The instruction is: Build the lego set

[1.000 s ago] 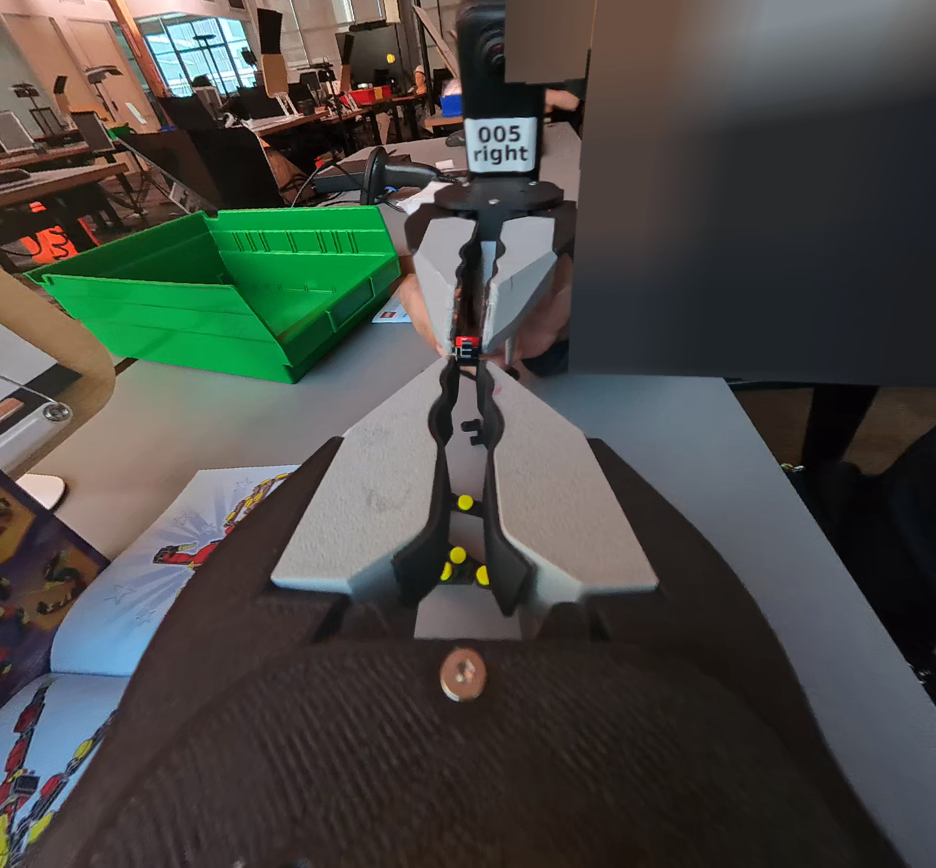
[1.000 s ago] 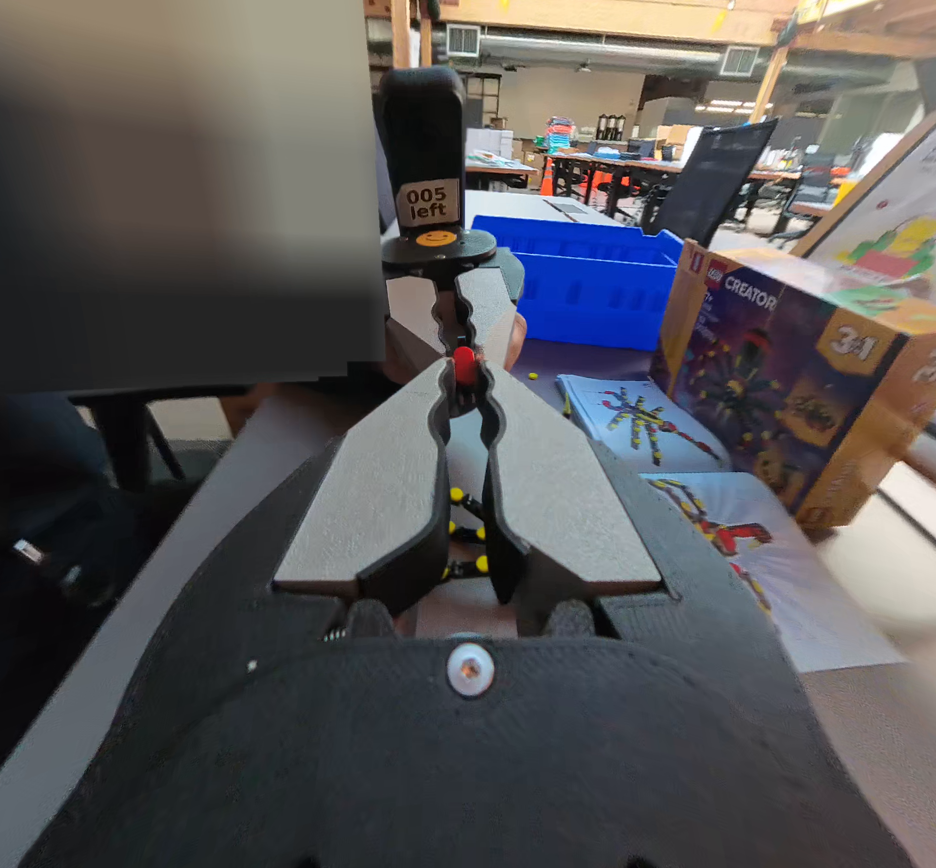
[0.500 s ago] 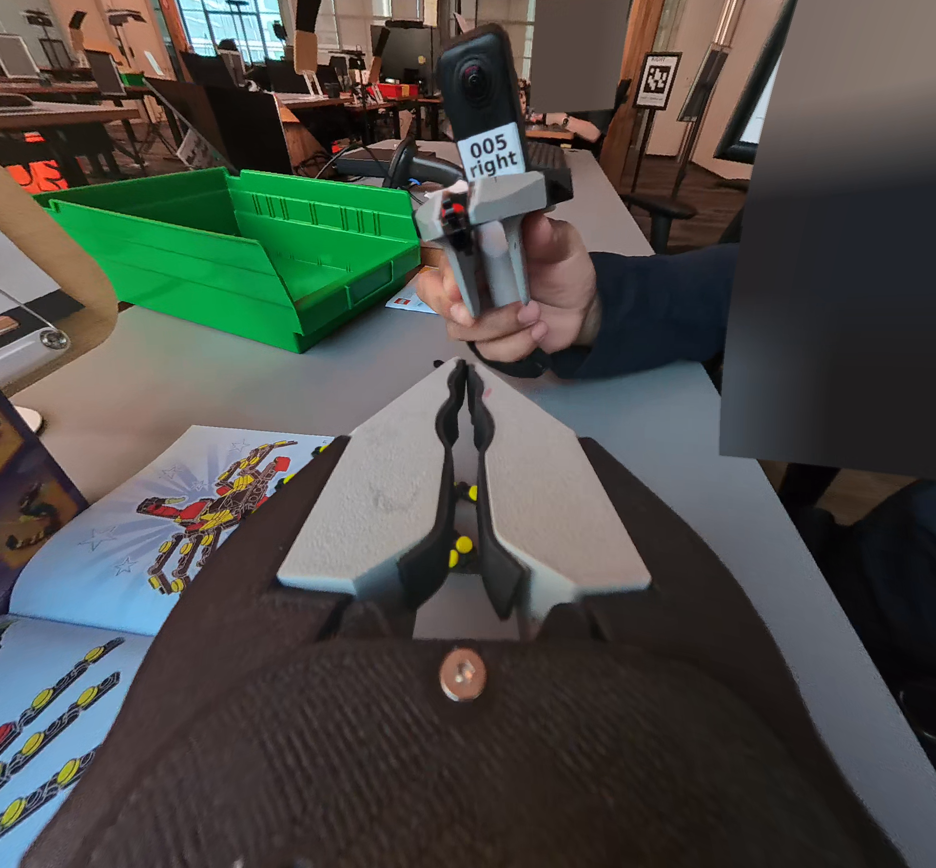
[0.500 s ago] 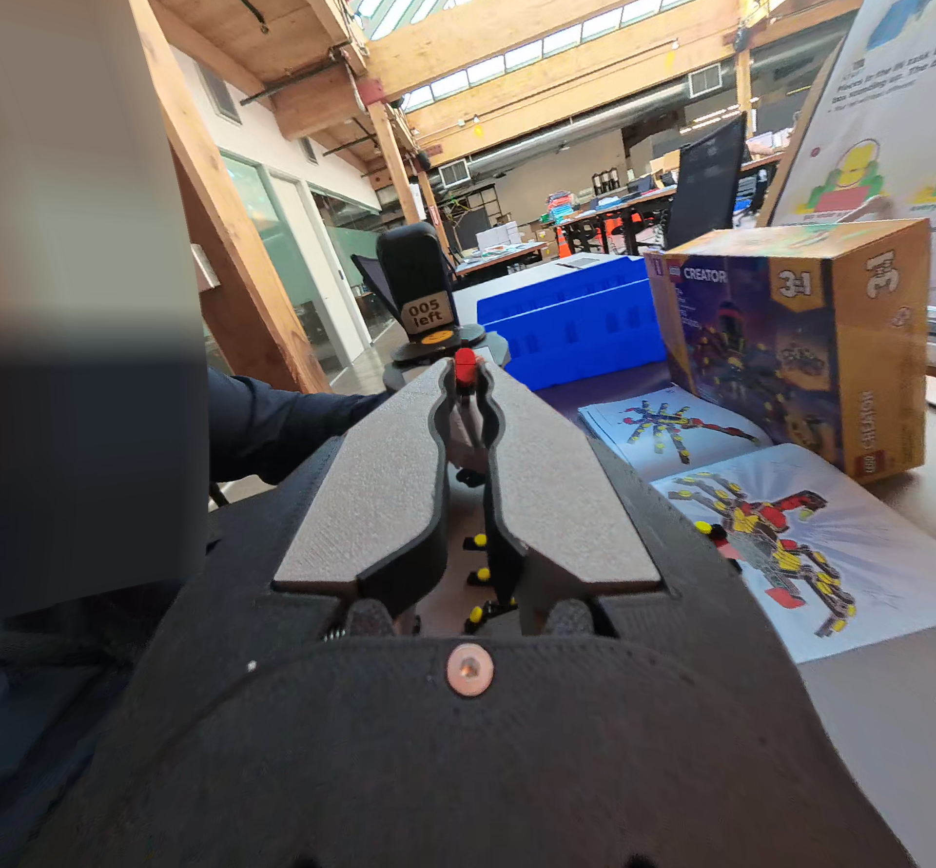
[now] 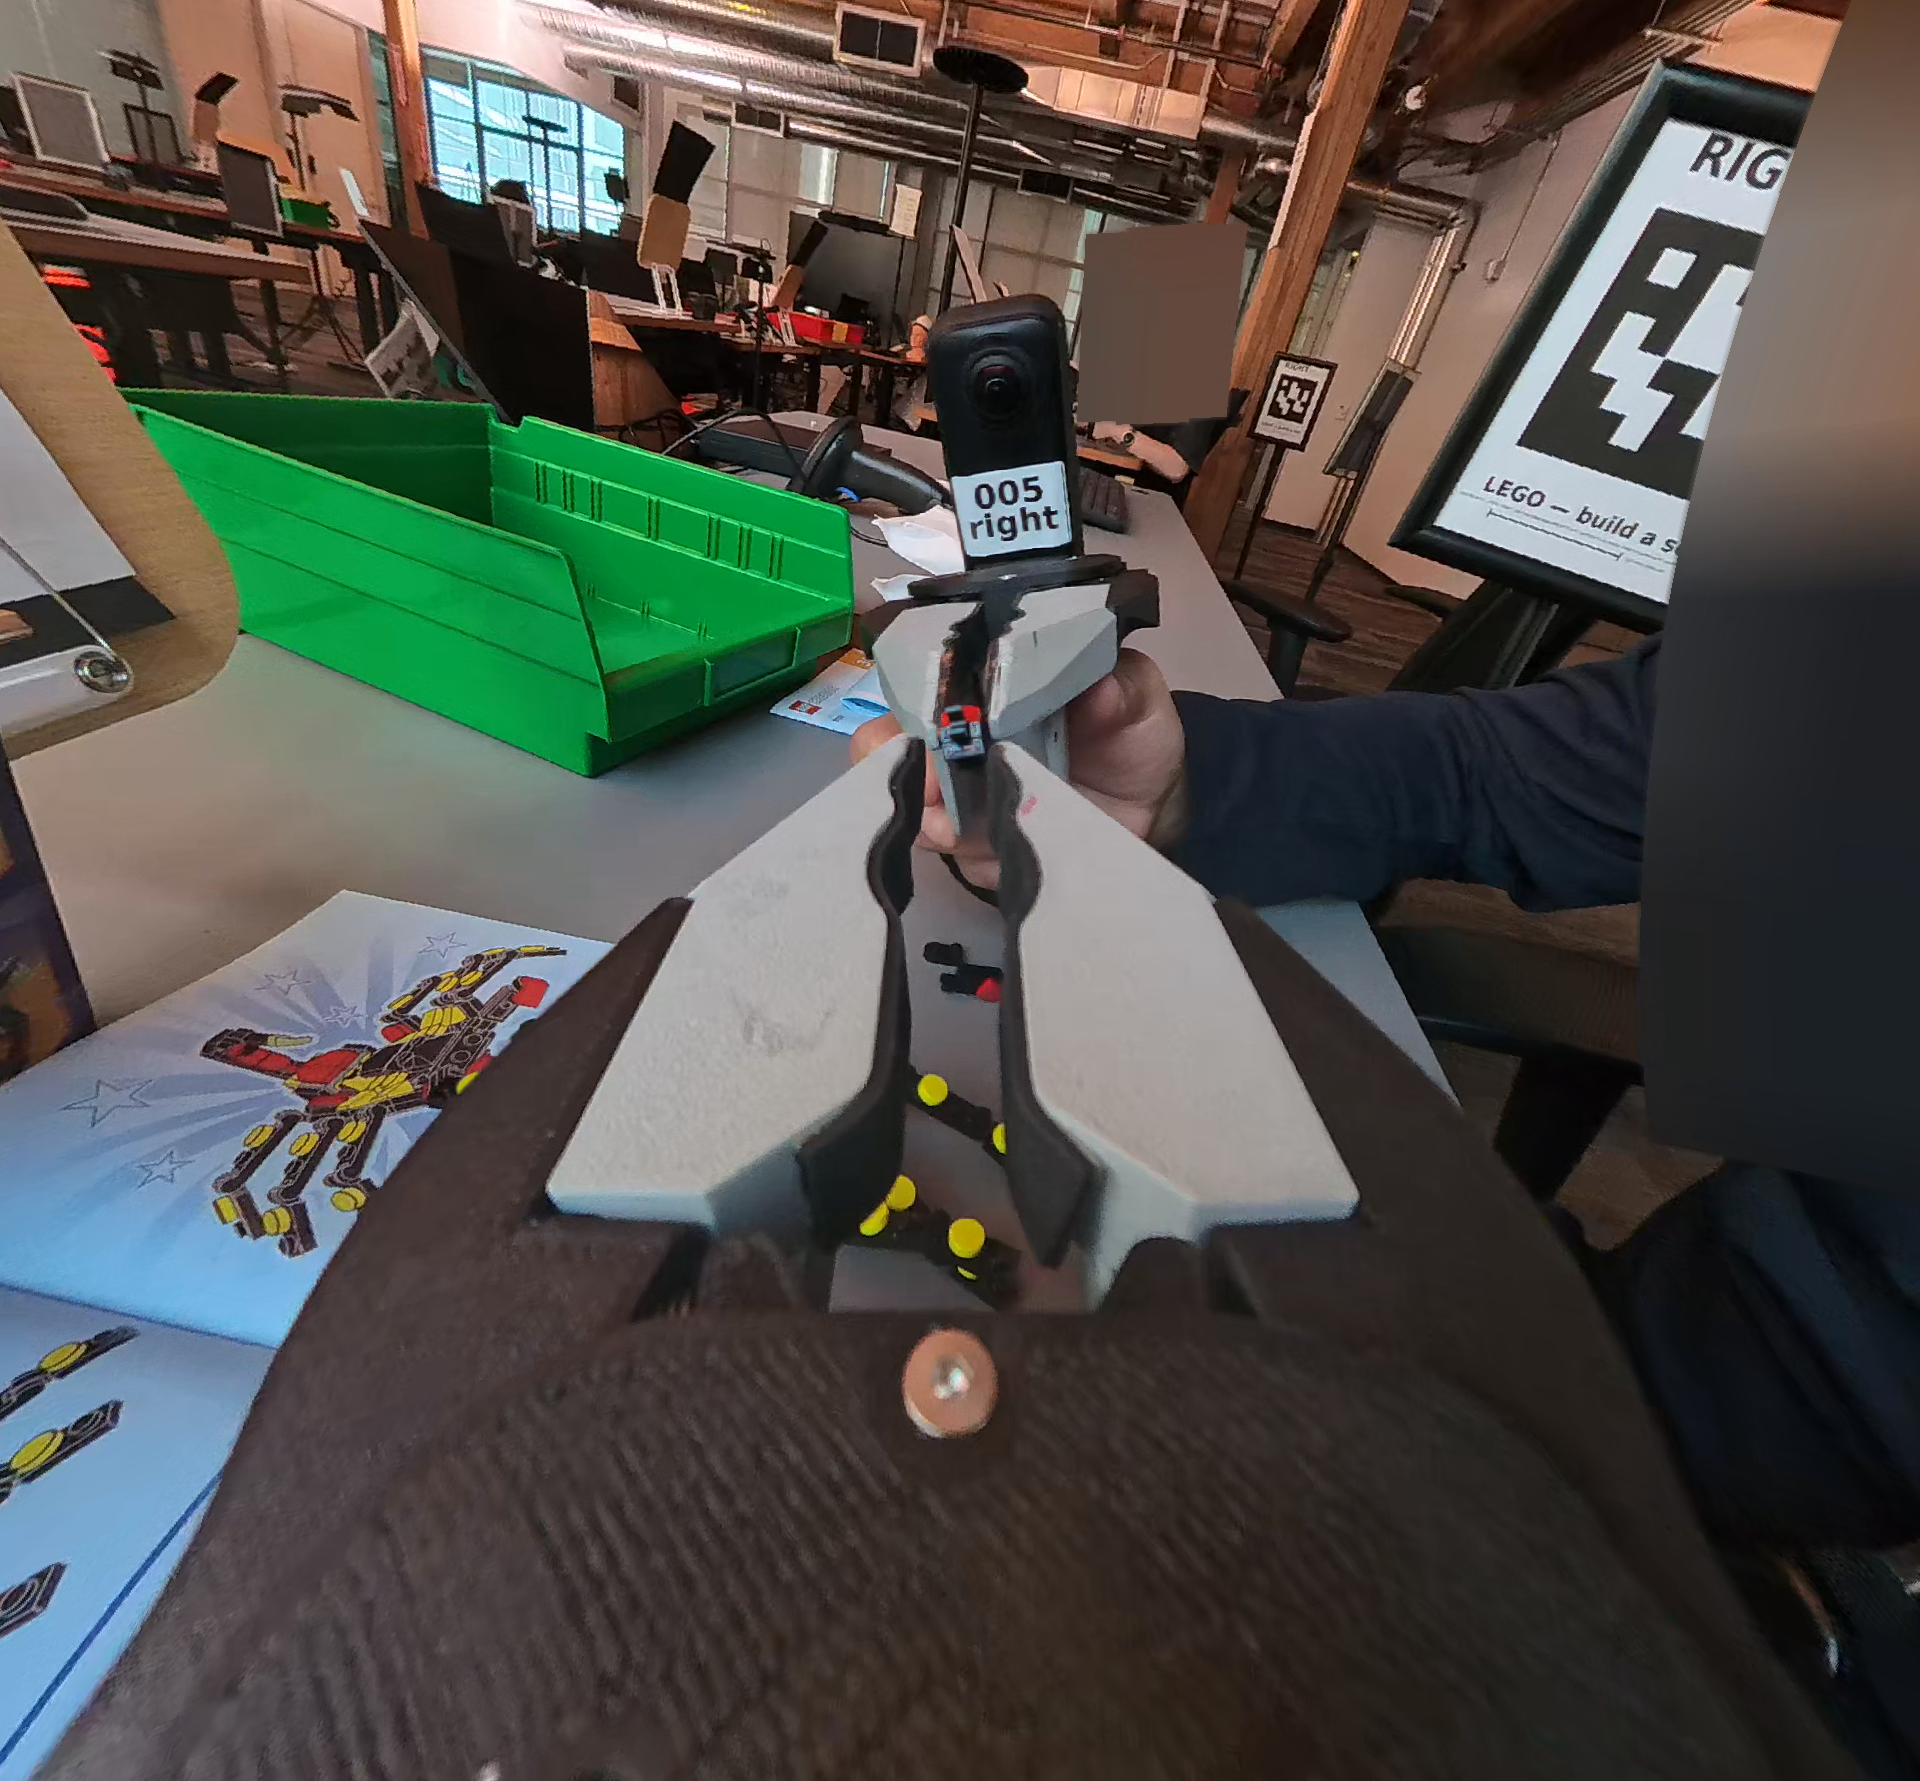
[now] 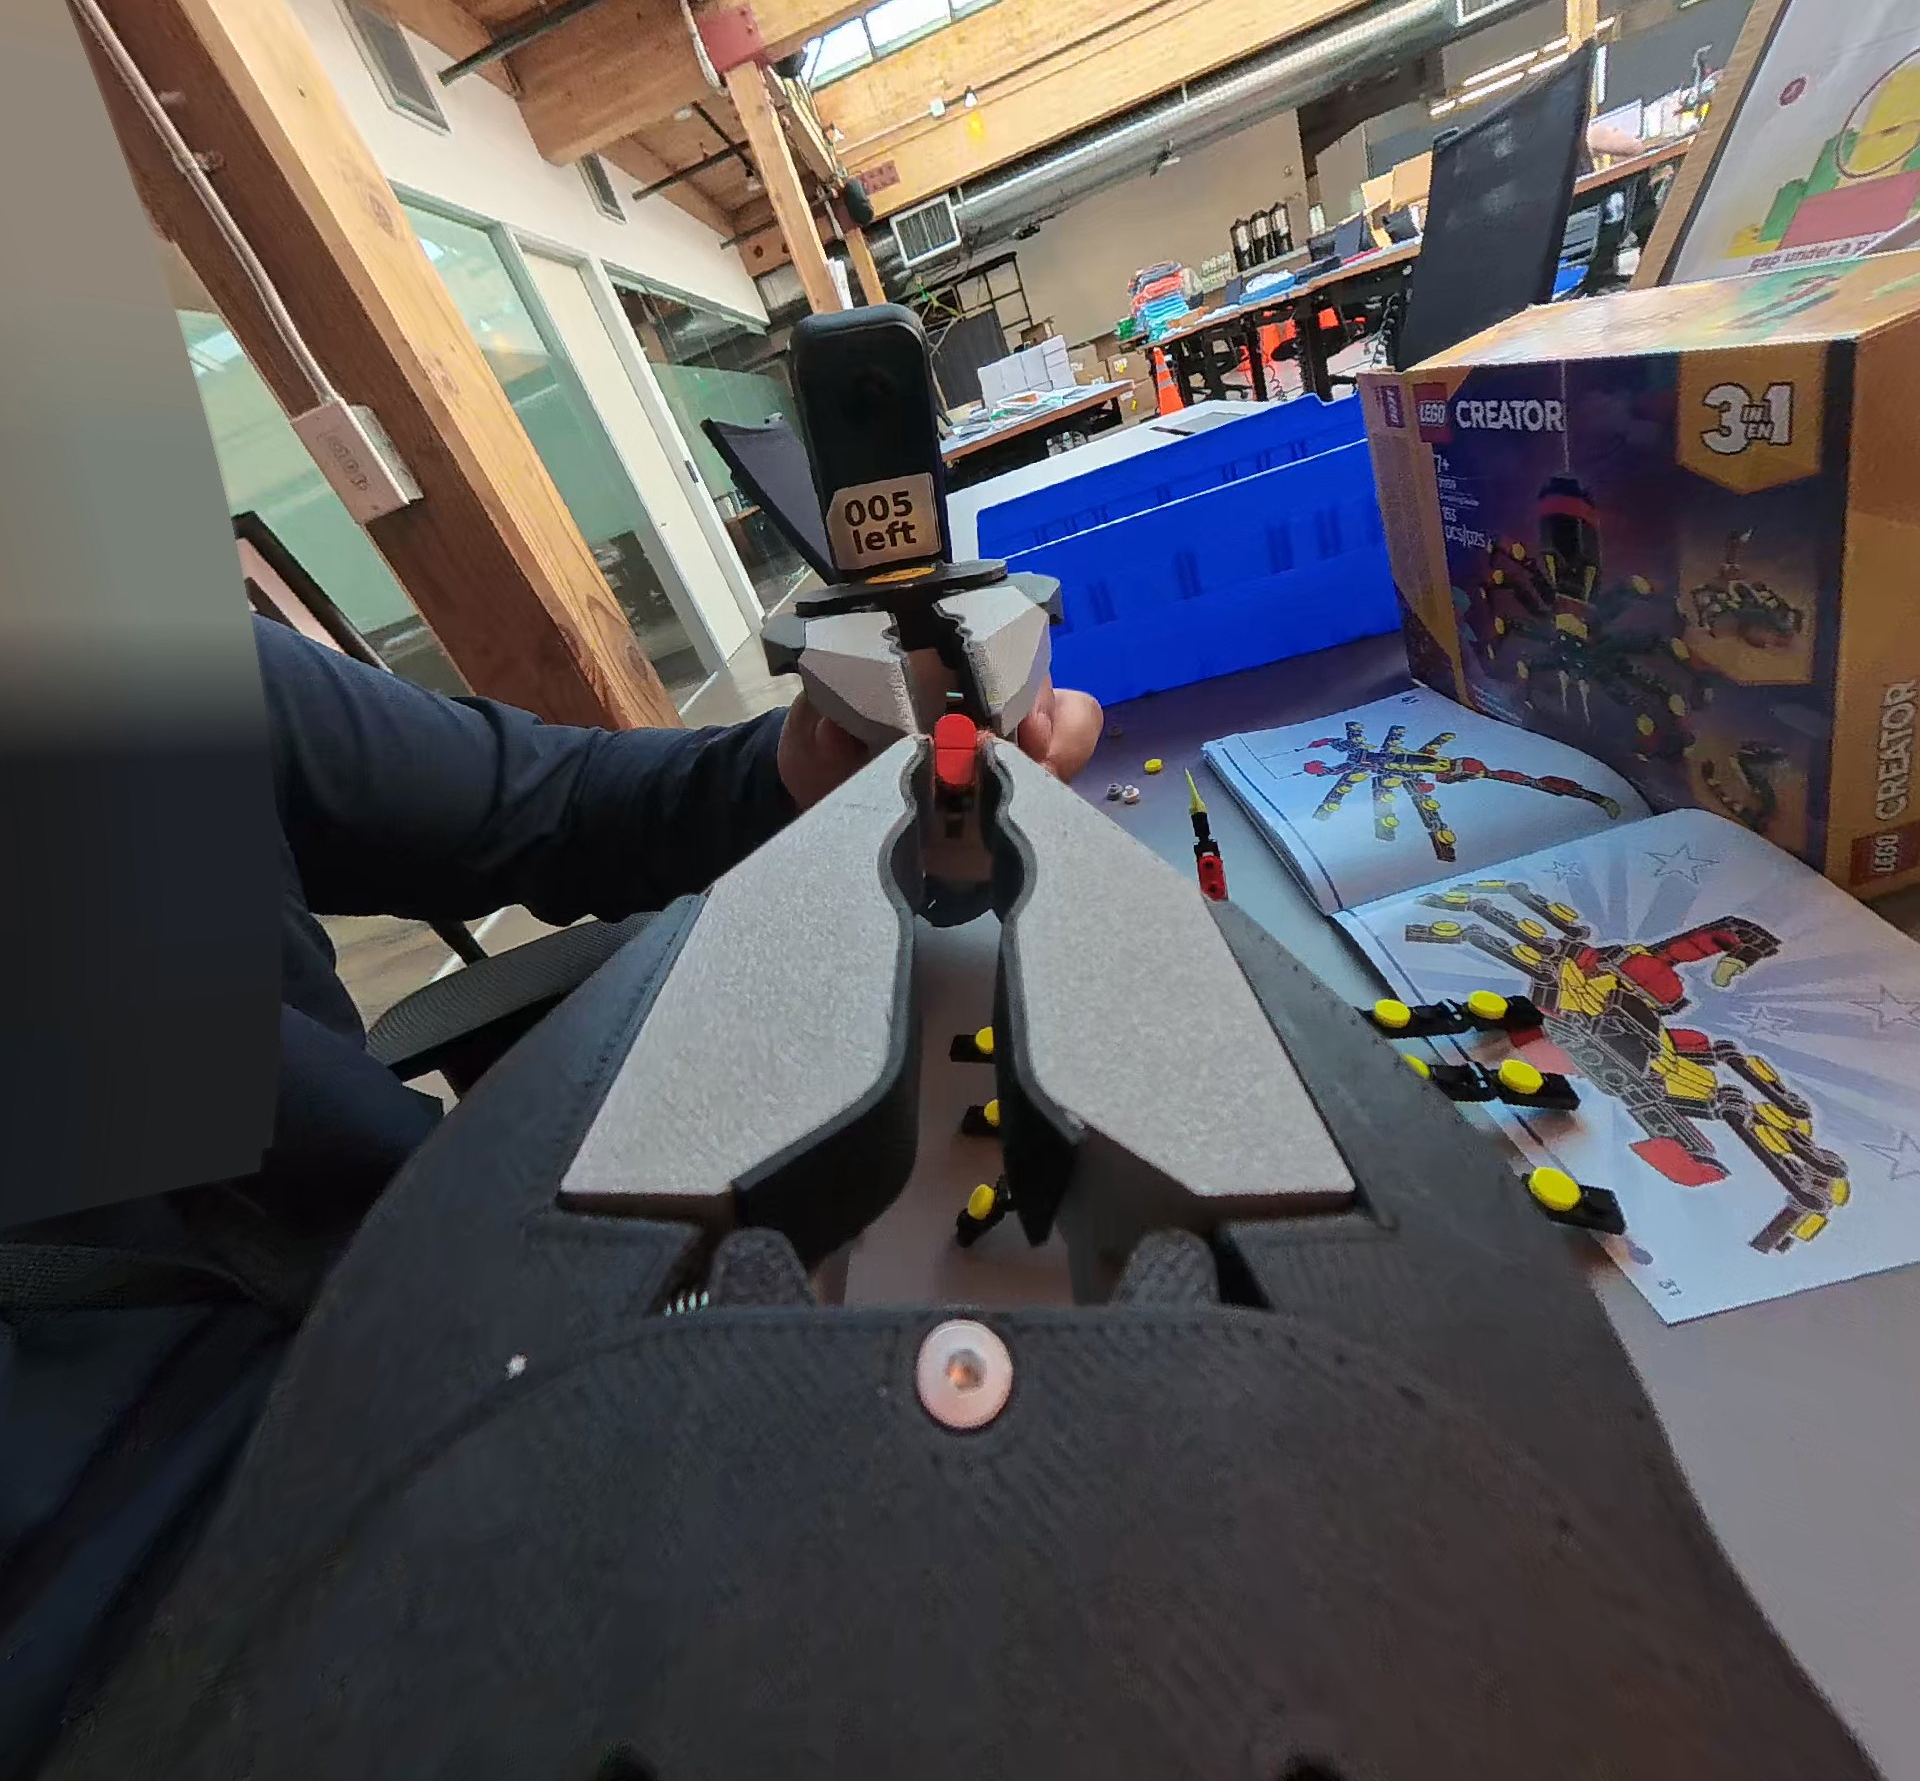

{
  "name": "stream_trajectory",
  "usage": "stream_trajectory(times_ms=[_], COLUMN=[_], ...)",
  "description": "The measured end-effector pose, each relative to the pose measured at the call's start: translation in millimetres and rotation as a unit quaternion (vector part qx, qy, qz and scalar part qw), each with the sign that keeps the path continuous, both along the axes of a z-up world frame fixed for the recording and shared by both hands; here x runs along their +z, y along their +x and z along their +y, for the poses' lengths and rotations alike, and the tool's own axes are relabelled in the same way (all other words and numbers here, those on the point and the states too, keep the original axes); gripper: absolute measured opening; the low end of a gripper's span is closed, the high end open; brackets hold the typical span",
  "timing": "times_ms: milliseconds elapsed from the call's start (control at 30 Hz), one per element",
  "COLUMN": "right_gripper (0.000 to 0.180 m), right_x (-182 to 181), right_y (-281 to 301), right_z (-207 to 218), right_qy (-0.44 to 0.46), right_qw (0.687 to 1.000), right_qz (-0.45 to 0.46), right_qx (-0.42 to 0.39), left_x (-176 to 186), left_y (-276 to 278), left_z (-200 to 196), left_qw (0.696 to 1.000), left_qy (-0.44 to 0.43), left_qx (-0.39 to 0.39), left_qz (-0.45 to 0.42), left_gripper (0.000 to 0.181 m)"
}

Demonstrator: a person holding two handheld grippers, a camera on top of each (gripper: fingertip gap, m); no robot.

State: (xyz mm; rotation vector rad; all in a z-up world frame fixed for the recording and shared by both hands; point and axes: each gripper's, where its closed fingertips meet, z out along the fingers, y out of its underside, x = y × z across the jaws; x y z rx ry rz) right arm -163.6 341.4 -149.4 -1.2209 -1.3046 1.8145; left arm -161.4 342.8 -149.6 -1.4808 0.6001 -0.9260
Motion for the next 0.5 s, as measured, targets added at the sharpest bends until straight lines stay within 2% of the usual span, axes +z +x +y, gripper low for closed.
stream_trajectory(times_ms=[267, 500], right_gripper=[0.004, 0.004], right_x=[-6.5, 1.2], right_y=[-2.9, -0.7], right_z=[-5.9, -9.3], right_qy=[0.018, -0.066], right_qw=[1.0, 0.996], right_qz=[-0.017, -0.003], right_qx=[0.007, 0.051], left_x=[-1.7, 5.0], left_y=[2.3, 3.9], left_z=[-4.0, -8.5], left_qw=[1.0, 0.996], left_qy=[-0.012, -0.039], left_qx=[-0.023, -0.059], left_qz=[0.004, -0.052], left_gripper=[0.002, 0.002])
